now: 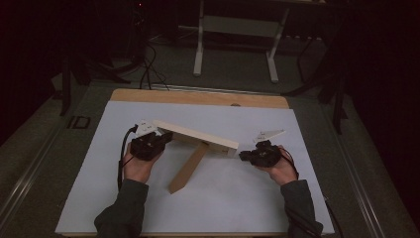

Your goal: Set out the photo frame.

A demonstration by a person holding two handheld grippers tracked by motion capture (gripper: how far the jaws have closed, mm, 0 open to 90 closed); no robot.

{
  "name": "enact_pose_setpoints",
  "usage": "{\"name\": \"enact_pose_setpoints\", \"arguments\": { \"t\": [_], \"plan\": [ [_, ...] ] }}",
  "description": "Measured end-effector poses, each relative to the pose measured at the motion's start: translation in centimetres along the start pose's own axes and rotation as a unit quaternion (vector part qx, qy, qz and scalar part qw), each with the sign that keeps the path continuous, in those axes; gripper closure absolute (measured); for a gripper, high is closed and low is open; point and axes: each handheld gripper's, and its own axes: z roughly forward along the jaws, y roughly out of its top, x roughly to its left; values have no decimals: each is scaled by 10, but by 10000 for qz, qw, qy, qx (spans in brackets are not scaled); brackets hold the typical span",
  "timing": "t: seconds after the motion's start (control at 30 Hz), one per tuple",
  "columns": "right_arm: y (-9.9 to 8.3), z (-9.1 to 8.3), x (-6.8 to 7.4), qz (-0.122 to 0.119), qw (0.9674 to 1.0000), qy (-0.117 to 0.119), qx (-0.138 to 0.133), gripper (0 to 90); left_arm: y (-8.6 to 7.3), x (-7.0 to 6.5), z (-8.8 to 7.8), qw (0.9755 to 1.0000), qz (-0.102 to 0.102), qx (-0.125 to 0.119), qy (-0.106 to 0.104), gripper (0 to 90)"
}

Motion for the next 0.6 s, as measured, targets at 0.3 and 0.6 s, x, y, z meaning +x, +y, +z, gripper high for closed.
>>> {"name": "enact_pose_setpoints", "arguments": {
  "t": [0.3, 0.6],
  "plan": [
    [5, 4, 3, 270, 9987, -368, -242, 900, 0, 1, 2, 10000, -9, 5, 5, 900],
    [12, 0, 6, 570, 9949, -253, -790, 900, -1, 1, 4, 10000, -1, 39, 15, 900]
  ]
}}
